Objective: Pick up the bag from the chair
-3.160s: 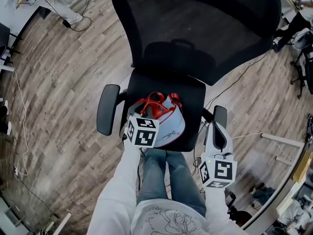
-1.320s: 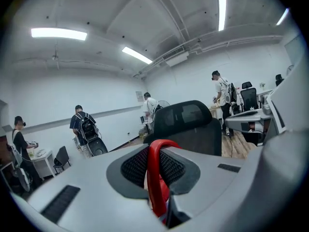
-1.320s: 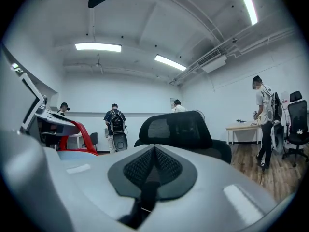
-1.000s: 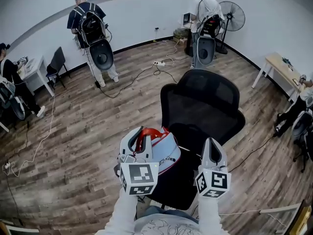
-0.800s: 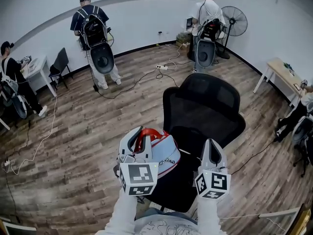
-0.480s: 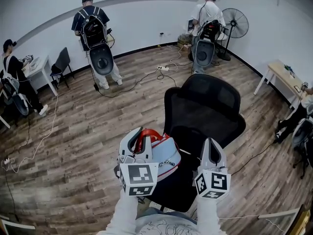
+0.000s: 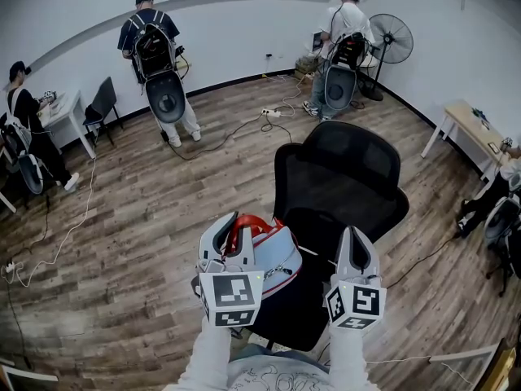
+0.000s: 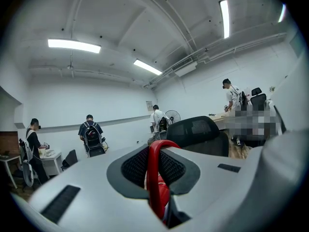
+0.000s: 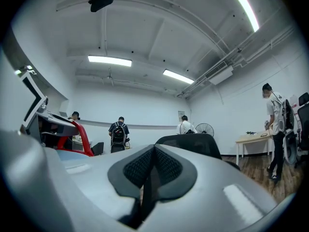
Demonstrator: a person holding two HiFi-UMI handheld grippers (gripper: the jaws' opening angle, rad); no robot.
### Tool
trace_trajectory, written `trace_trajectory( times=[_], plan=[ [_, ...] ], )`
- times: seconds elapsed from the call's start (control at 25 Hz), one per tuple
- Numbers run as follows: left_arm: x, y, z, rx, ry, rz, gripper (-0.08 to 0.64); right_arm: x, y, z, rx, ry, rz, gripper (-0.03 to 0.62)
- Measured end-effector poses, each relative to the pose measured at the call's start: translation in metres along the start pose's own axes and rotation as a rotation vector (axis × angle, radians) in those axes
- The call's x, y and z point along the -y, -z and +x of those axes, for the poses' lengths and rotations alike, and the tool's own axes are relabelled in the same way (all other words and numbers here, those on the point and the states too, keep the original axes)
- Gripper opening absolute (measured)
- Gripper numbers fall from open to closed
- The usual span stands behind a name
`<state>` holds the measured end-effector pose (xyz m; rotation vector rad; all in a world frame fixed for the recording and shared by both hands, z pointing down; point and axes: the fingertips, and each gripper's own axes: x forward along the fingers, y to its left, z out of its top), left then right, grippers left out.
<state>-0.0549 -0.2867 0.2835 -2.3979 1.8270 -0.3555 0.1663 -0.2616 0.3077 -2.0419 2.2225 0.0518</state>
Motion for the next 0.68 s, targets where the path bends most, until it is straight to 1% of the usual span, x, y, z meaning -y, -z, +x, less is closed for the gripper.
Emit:
trace_trajectory(
  times=[0.68],
  plan=[
    [-0.007,0.011,-0.001,-0.022,-0.002,-0.018,0.037,-0.004,-0.004,0.004,0.002,0.002,-0.016,0.009]
  ],
)
